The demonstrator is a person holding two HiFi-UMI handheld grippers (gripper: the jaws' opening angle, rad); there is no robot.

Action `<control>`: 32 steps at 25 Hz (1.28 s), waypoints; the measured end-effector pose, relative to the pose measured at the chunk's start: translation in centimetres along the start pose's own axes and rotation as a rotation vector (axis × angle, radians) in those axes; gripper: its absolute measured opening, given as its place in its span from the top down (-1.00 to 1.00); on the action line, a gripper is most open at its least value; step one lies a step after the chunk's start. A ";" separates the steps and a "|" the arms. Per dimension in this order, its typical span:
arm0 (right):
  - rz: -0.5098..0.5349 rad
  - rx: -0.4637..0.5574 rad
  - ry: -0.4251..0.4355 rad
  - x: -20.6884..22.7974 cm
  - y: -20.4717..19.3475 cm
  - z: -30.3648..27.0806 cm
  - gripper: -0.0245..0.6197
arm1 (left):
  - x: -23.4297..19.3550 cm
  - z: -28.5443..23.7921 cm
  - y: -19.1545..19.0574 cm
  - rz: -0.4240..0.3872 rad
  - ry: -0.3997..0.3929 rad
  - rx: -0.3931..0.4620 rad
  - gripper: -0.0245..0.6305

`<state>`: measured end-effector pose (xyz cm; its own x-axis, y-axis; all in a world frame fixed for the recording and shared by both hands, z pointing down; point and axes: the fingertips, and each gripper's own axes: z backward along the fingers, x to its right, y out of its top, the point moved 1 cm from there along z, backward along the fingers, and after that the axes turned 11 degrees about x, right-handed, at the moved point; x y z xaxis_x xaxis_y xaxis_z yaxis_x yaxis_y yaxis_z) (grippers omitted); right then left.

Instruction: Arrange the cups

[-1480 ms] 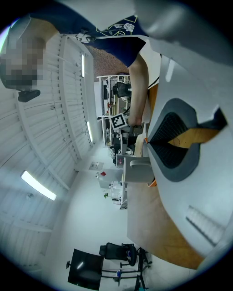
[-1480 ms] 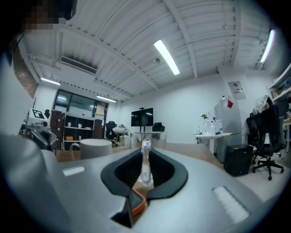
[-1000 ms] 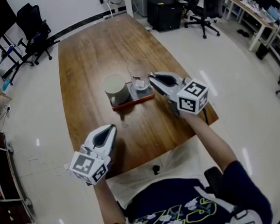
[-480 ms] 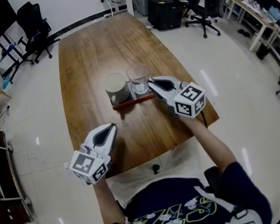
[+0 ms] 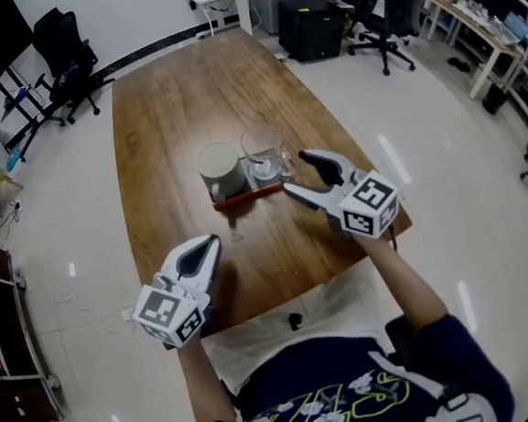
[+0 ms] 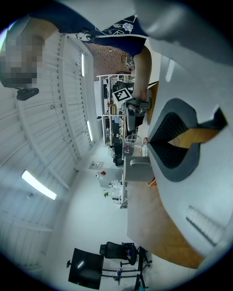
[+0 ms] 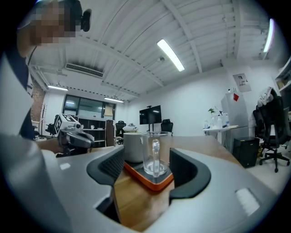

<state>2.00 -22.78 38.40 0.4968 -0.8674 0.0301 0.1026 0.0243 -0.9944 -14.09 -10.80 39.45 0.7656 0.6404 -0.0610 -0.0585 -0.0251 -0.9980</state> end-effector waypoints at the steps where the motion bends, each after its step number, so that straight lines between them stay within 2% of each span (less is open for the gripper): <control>1: -0.001 0.001 0.003 -0.6 0.2 0.4 0.00 | 0.0 0.0 0.0 -0.002 -0.001 -0.001 0.92; 4: -0.012 -0.027 0.049 -3.0 0.0 1.2 0.03 | 0.0 0.0 0.1 -0.005 -0.004 -0.003 0.92; 5: -0.017 -0.041 0.064 -3.8 -0.2 1.3 0.13 | 0.0 0.0 0.1 -0.005 -0.004 -0.003 0.92; 7: -0.019 -0.056 0.064 -5.1 -0.7 1.3 0.53 | -0.1 0.0 0.0 -0.001 0.002 0.000 0.92; 8: -0.019 -0.063 0.059 -5.7 -0.9 1.3 0.86 | -0.1 0.0 0.0 0.001 0.005 0.001 0.92; 15: -0.025 -0.086 0.122 -8.6 -1.6 0.6 0.86 | -0.2 -0.1 0.0 0.003 0.015 0.003 0.92; 22: -0.028 -0.082 0.079 -8.2 -1.3 0.5 0.86 | -0.3 -0.1 0.1 0.000 0.015 0.004 0.92; 26: -0.028 -0.084 0.105 -8.4 -1.4 0.5 0.86 | 0.7 -1.8 -0.3 0.004 -0.022 0.003 0.92; 32: -0.035 -0.083 0.119 -8.7 -1.4 0.3 0.86 | 1.0 -2.3 -0.1 0.007 -0.015 0.003 0.92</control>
<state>-2.24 -15.13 39.58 0.3878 -0.9200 0.0572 0.0434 -0.0437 -0.9981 -11.82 -11.93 39.46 0.7556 0.6515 -0.0675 -0.0656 -0.0272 -0.9975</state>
